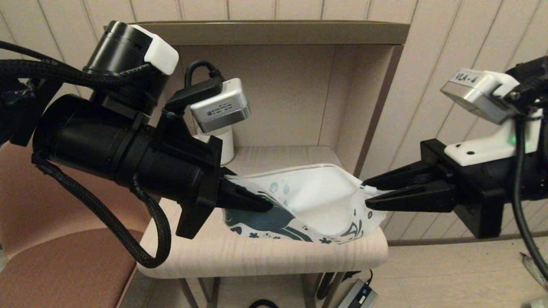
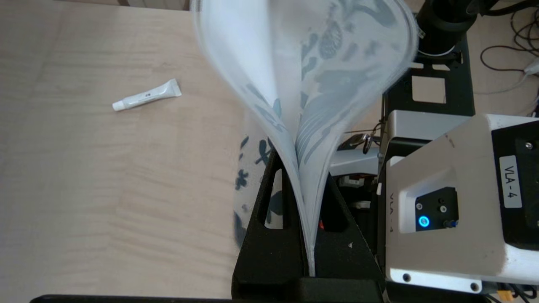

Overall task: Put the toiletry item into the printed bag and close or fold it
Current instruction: Open the storage bag, then pick up the toothpaste

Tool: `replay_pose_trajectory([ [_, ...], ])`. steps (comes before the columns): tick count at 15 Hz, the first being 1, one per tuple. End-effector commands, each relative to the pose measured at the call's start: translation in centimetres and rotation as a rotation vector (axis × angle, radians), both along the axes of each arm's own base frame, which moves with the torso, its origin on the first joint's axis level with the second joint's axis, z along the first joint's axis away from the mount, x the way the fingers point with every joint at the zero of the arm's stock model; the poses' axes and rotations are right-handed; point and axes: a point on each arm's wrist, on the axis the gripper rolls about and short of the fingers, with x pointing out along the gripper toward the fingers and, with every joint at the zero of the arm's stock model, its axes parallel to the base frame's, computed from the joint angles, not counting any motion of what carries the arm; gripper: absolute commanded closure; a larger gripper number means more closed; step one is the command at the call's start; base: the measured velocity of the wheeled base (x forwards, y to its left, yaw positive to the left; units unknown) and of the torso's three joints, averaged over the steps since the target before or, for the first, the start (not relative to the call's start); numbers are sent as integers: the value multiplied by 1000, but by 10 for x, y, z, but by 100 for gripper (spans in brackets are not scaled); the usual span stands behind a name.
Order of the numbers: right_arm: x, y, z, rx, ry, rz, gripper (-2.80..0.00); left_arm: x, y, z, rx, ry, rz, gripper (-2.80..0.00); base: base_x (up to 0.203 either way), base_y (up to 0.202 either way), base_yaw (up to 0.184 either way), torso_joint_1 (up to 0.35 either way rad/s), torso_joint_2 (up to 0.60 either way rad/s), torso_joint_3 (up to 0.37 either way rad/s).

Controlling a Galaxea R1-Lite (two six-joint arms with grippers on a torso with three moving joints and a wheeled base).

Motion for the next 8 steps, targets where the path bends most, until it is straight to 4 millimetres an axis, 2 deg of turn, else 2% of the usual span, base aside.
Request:
replay_pose_trajectory([
  [1, 0, 0, -1, 1, -1, 6, -280, 0, 0, -1, 3, 4, -4, 0, 0, 0, 0, 0, 0, 0],
  [4, -6, -7, 7, 12, -32, -16, -280, 0, 0, 0, -2, 4, -6, 0, 0, 0, 0, 0, 0, 0],
  [8, -22, -36, 30, 43, -135, -128, -280, 4, -3, -9, 16, 23, -4, 0, 0, 0, 0, 0, 0, 0],
])
